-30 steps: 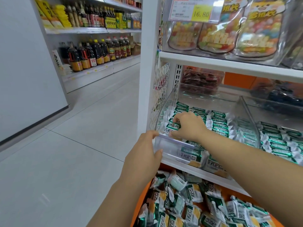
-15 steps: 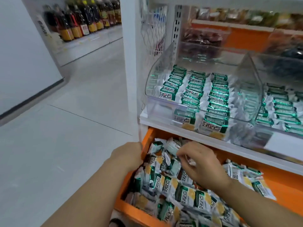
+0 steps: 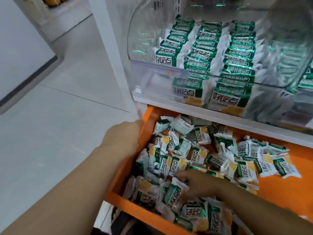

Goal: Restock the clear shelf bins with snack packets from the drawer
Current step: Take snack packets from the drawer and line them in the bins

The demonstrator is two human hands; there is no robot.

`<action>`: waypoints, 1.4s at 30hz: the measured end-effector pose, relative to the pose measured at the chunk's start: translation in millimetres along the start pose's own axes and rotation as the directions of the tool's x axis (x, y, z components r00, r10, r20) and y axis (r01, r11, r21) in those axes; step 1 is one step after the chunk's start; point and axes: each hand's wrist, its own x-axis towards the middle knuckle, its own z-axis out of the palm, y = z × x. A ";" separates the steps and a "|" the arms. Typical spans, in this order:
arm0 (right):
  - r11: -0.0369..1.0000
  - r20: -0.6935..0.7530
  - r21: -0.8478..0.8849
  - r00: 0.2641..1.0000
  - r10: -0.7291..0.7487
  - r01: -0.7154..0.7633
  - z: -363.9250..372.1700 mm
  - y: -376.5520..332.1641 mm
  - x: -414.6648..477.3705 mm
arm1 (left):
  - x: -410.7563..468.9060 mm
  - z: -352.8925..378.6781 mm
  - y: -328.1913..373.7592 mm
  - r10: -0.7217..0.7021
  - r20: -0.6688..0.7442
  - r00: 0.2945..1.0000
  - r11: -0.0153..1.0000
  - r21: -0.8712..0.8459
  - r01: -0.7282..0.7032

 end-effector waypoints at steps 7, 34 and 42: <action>0.997 -0.061 -0.071 0.998 -0.017 0.012 -6.7 9.2 9.0 | 1.6 4.9 -4.2 0.029 -0.033 0.999 1.000 0.006 -0.029; 0.886 -0.526 -0.462 0.793 -0.309 0.038 -39.5 -17.0 -33.3 | -11.3 -23.4 8.9 0.155 0.298 0.942 0.971 -0.223 -0.089; 0.907 -0.716 -0.382 0.563 -0.413 0.180 -53.5 -90.2 -130.0 | -61.7 -78.1 27.2 0.446 0.223 0.867 0.796 -0.542 -0.270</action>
